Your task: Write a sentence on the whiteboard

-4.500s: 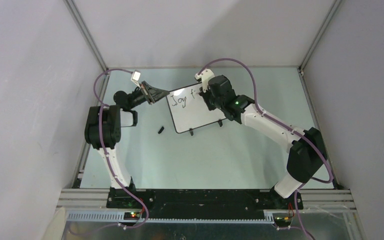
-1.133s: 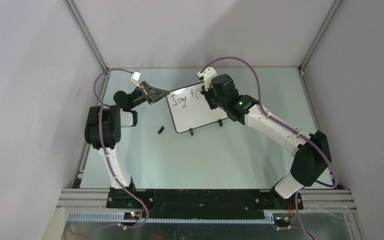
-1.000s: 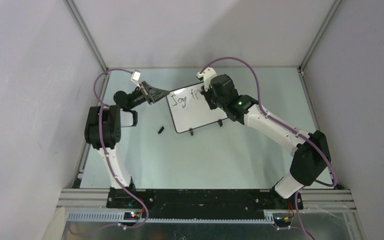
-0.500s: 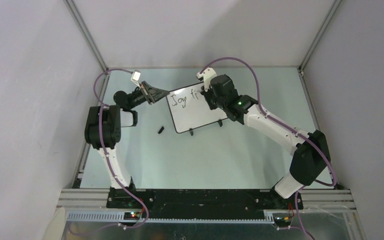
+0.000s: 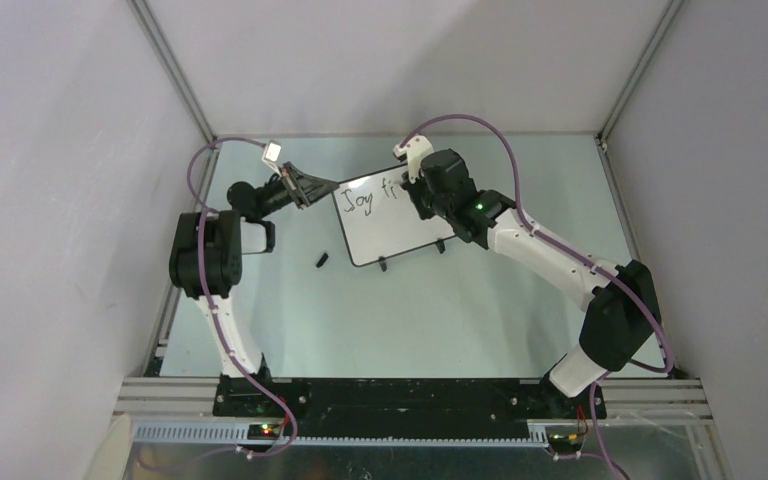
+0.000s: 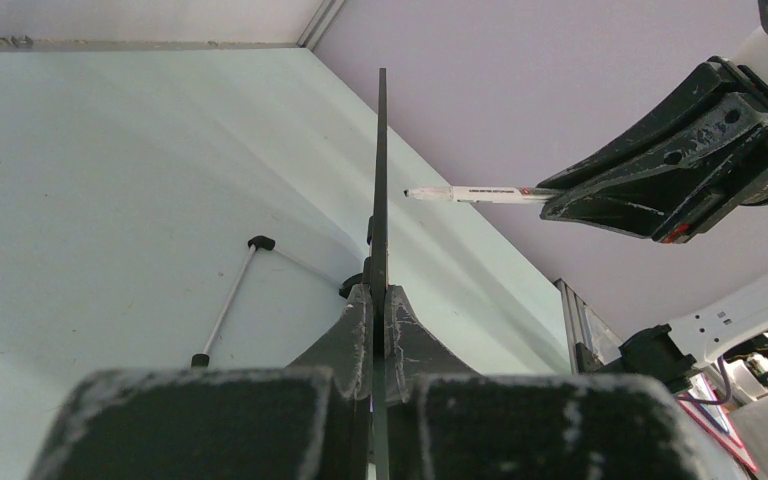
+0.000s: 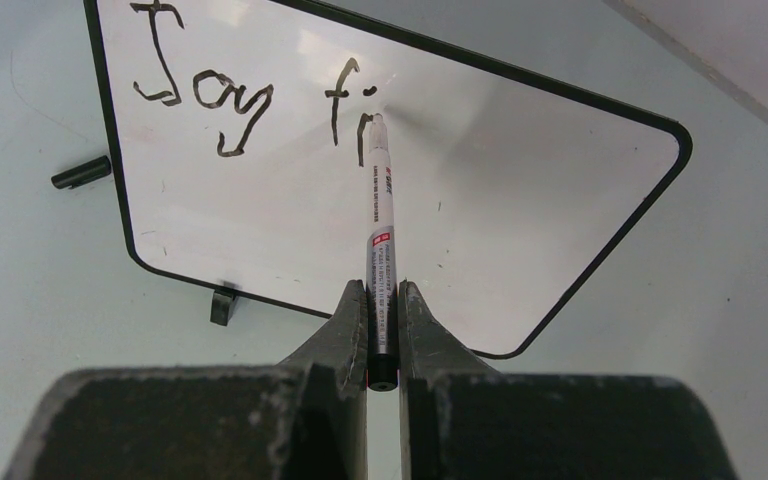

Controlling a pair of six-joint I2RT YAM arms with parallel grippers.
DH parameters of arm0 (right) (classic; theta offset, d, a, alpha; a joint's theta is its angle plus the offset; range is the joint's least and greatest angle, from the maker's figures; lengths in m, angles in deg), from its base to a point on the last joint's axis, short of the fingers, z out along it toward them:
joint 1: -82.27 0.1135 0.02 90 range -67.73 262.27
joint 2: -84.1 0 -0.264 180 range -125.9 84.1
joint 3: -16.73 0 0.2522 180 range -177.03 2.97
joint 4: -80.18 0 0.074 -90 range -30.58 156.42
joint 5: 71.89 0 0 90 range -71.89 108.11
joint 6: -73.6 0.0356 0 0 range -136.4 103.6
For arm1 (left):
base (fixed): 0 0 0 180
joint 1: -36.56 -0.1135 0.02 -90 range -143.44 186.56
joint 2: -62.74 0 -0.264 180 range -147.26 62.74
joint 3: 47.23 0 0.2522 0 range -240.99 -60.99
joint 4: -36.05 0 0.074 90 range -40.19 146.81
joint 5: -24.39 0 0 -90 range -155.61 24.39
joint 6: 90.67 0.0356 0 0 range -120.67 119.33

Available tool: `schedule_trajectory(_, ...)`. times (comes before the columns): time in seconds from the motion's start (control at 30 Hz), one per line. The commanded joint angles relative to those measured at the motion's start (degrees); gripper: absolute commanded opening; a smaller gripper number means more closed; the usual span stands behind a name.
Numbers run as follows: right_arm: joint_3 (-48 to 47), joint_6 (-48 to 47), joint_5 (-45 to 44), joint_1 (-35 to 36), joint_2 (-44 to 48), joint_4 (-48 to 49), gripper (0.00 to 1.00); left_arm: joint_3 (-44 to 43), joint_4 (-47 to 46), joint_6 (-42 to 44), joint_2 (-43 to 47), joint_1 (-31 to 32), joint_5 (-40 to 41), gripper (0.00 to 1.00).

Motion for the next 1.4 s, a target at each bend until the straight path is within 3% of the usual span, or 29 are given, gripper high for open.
schedule_trajectory(0.0, 0.56, 0.69, -0.77, -0.30, -0.17, 2.42, 0.00, -0.51, -4.36, 0.21, 1.12, 0.11, -1.24, 0.00)
schedule_trajectory(1.37, 0.60, -0.03, -1.54, -0.75, -2.12, 3.36, 0.00, -0.58, -4.36, 0.21, 1.05, 0.10, -1.32, 0.00)
